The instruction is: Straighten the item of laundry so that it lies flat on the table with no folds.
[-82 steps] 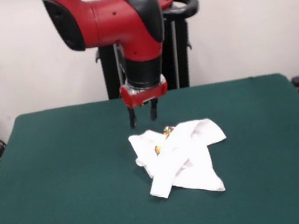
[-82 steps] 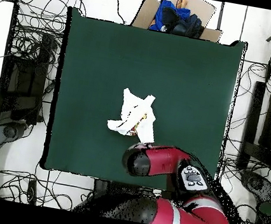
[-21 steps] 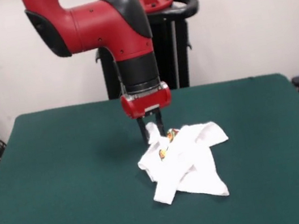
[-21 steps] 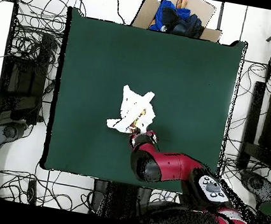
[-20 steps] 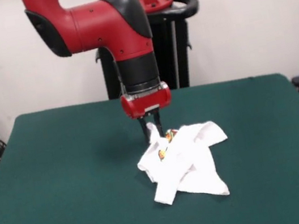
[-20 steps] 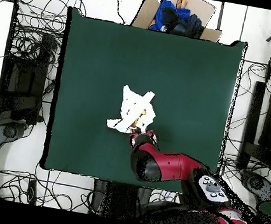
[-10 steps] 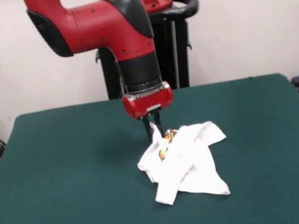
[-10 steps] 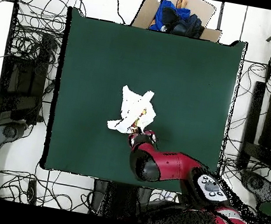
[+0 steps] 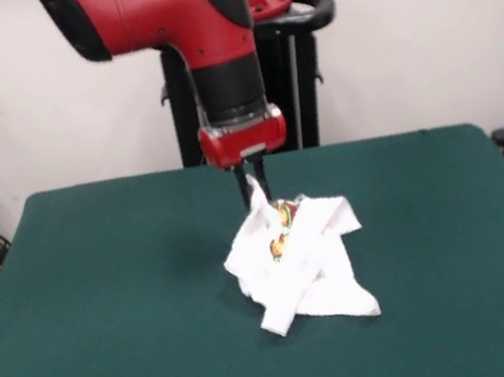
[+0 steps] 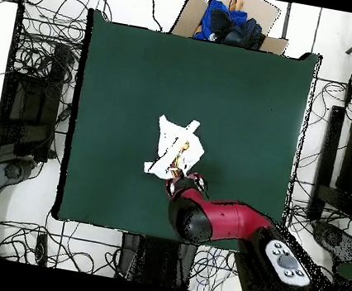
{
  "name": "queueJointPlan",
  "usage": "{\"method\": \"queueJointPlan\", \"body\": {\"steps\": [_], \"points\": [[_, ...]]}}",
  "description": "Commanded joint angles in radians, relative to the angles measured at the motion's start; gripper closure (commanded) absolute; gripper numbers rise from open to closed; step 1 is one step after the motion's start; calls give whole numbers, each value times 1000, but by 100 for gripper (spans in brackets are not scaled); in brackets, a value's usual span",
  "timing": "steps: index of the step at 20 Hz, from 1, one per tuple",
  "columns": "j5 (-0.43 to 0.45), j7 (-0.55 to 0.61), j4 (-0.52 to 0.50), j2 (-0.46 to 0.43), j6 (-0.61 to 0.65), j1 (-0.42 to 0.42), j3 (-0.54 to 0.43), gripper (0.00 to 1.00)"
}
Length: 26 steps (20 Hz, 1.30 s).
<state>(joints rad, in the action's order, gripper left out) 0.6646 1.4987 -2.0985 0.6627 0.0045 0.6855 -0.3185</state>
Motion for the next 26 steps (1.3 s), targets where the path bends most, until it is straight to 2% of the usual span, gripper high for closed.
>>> {"method": "queueJointPlan", "body": {"steps": [1,6,9,13,16,20,22,25,26], "points": [[-159,-61,-176,294,295,146,-293,100],[-245,-87,-232,414,370,207,-394,100],[-358,-122,-279,518,439,262,-492,100],[-493,-169,-308,629,518,305,-575,100],[-580,-205,-325,691,552,339,-631,100],[-645,-264,-340,751,592,380,-670,100],[-616,-260,-336,742,586,392,-674,100],[-458,-203,-304,662,559,385,-631,100],[-435,-194,-297,647,556,387,-627,100]]}}
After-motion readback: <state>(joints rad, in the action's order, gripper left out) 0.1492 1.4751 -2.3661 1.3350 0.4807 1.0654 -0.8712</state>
